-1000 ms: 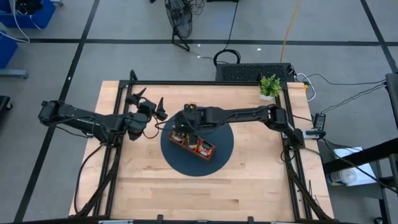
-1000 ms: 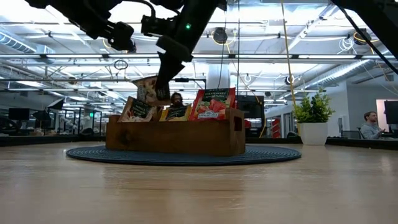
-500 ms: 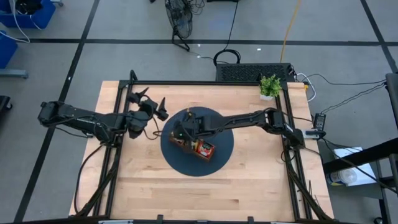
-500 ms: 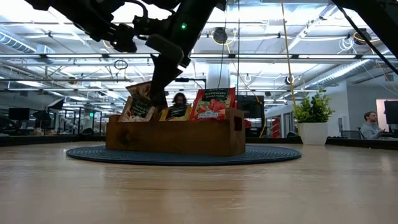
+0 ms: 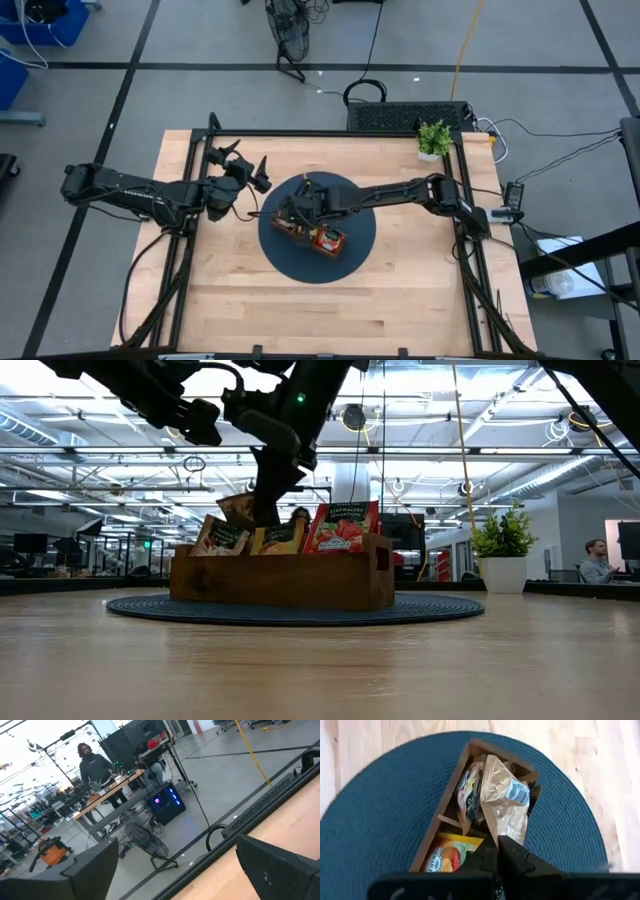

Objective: Pick & Place Tea
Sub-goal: Put the brown tea bag into the left section of the wooden organizer

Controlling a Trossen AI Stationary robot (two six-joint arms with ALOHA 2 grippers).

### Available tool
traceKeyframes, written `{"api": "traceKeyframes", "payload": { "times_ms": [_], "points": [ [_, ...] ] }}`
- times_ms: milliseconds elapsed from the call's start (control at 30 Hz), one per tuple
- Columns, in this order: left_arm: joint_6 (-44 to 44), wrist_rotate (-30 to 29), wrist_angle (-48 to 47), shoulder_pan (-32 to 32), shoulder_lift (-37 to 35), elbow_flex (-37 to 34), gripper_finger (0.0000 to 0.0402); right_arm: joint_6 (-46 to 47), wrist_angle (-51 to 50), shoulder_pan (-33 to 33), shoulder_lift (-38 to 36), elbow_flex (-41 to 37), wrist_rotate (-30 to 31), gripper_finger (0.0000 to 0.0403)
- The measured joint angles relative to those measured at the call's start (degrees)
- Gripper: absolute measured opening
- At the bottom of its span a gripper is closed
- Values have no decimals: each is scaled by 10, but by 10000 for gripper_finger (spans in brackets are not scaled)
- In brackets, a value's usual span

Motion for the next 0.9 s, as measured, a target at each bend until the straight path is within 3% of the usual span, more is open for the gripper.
{"api": "traceKeyframes", "payload": {
  "times_ms": [200, 467, 900],
  "points": [
    [0, 0, 0, 0, 0, 0, 397, 22, 10, 0, 0, 0, 3, 0],
    [-4, 0, -12, 1, 0, 0, 397, -2, 58, 12, -17, 0, 109, 0],
    [-32, 14, -37, 19, 0, 0, 397, 51, 166, 15, -20, -73, 72, 0]
  ]
}}
